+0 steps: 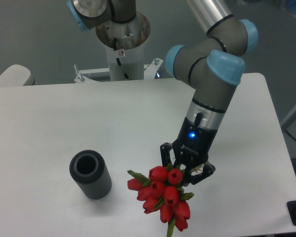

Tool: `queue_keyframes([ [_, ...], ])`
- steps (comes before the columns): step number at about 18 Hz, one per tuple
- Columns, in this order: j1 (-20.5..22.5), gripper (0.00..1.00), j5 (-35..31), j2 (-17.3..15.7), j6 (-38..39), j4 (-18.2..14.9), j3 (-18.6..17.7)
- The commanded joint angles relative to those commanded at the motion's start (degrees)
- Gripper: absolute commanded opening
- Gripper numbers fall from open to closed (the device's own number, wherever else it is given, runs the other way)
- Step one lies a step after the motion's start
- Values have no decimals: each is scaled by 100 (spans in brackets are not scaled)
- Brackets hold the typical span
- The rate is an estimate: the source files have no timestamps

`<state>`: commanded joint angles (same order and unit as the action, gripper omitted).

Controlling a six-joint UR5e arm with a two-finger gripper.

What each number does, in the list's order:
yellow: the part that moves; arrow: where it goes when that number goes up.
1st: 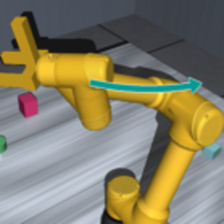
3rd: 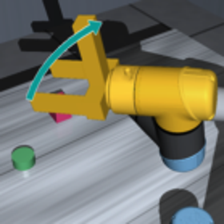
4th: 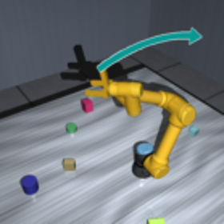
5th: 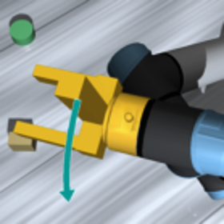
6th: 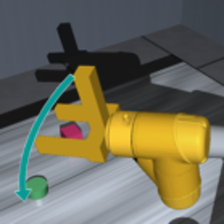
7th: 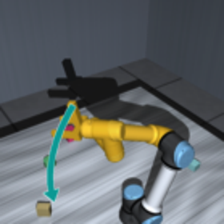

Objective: Pick up the flowers from the table
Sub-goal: 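Lift the grasped tulip bunch up off the table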

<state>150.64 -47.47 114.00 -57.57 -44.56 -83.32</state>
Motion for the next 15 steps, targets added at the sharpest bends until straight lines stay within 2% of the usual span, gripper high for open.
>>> queue_keyframes([
  [2, 44, 18, 185, -26, 18, 0, 0],
  [15, -43, 18, 230, -105, 9, 9, -26],
])
